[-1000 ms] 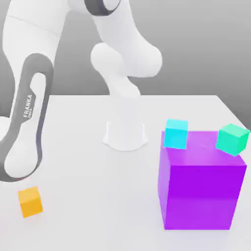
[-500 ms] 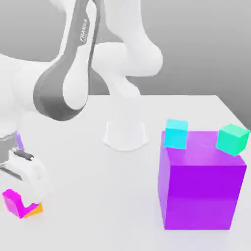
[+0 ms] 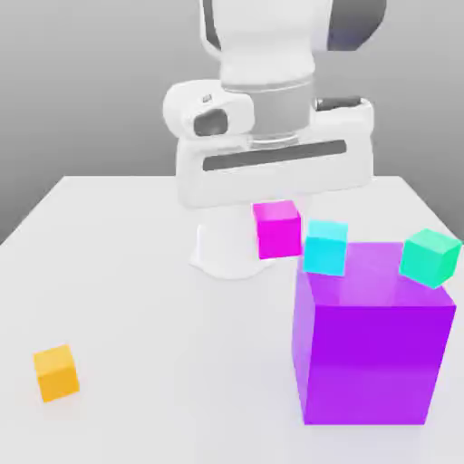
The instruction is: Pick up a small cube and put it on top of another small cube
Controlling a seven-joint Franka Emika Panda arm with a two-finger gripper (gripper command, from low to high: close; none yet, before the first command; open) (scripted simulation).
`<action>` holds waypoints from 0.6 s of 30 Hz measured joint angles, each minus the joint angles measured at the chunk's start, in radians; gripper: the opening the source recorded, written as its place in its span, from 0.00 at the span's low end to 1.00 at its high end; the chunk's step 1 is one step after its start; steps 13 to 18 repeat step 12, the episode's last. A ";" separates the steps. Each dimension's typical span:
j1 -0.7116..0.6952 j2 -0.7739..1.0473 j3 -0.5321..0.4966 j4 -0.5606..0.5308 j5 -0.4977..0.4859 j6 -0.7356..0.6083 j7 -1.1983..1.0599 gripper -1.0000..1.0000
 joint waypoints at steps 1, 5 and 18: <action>0.017 -0.036 0.016 -0.015 -0.004 -0.020 -0.009 0.00; 0.075 -0.148 0.072 -0.082 -0.016 -0.060 -0.041 0.00; 0.081 -0.107 0.093 -0.178 -0.008 0.078 -0.047 1.00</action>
